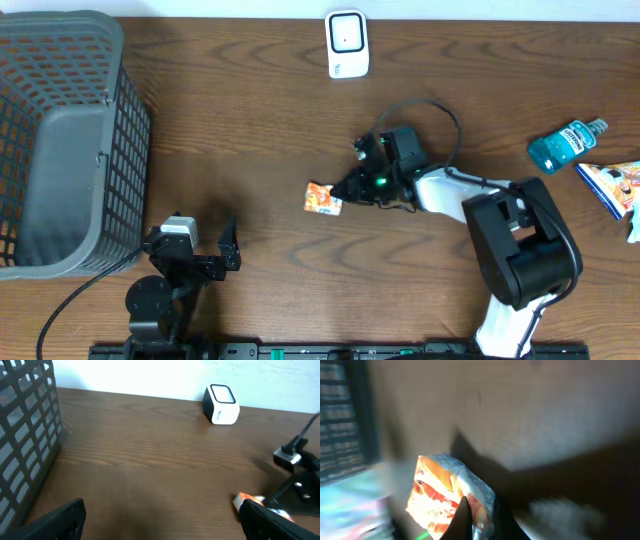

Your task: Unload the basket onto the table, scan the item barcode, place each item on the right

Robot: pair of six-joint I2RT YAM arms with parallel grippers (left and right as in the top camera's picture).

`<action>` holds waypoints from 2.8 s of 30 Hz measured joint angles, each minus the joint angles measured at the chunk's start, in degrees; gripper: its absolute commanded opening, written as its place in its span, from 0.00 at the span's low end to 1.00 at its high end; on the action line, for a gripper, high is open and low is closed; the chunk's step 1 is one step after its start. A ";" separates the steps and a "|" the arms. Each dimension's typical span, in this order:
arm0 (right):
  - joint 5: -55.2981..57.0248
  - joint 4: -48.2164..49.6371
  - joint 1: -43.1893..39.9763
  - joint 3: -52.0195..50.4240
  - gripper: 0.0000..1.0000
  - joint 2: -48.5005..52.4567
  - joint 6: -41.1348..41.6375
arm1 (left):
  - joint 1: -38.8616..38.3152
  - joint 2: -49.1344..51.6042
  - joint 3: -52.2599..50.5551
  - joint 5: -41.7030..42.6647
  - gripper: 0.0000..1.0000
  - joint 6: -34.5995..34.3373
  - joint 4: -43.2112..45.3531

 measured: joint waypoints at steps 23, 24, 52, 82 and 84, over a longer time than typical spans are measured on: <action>-36.72 -12.26 -10.60 -0.90 0.02 1.38 29.83 | -0.02 0.00 0.00 0.02 0.98 0.02 -0.02; -36.24 -12.26 -10.60 -0.90 0.02 1.38 28.59 | 0.00 0.00 0.00 0.02 0.98 0.02 -0.02; -35.71 -13.07 -10.60 -0.90 0.01 1.38 23.63 | -0.02 0.00 0.00 0.00 0.98 0.02 -0.02; -21.64 -26.45 -10.49 -1.64 0.01 -17.90 0.04 | -0.02 -0.02 0.00 0.00 0.98 0.02 -0.04; -13.18 -29.92 -10.10 -1.57 0.01 -28.11 0.02 | -0.02 0.00 0.00 0.02 0.98 0.02 -0.04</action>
